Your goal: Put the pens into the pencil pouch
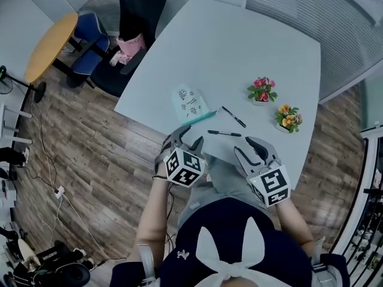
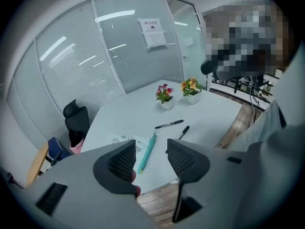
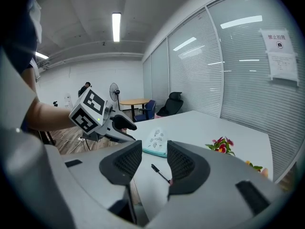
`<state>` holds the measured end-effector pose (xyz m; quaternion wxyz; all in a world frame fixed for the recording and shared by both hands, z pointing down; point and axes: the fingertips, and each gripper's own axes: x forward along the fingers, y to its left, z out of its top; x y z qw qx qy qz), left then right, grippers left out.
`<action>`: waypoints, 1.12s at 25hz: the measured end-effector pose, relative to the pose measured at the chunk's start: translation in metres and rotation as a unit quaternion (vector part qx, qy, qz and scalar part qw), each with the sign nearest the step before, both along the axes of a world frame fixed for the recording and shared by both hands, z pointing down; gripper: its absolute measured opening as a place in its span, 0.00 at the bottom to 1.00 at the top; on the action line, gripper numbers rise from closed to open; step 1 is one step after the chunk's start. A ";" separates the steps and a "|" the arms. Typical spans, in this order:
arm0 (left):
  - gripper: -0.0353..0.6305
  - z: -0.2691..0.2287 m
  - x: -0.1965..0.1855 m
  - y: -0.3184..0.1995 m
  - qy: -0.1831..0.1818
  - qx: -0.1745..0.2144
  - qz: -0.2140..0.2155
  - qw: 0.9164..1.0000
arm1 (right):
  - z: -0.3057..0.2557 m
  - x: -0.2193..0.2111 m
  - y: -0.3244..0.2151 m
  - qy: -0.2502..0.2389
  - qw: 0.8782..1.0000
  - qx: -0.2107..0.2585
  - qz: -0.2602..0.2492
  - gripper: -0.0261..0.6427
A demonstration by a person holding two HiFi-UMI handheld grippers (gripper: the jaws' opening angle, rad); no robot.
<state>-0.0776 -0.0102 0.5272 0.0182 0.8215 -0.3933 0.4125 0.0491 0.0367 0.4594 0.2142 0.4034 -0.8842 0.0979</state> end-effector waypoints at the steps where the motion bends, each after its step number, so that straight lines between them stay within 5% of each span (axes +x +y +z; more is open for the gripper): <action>1: 0.37 0.005 0.002 -0.003 -0.003 -0.009 0.005 1.000 | 0.002 0.000 -0.003 0.000 1.000 -0.003 0.000 0.30; 28: 0.30 0.145 -0.004 -0.080 -0.088 -0.184 0.053 0.978 | 0.094 0.013 -0.084 0.042 0.992 -0.117 0.000 0.28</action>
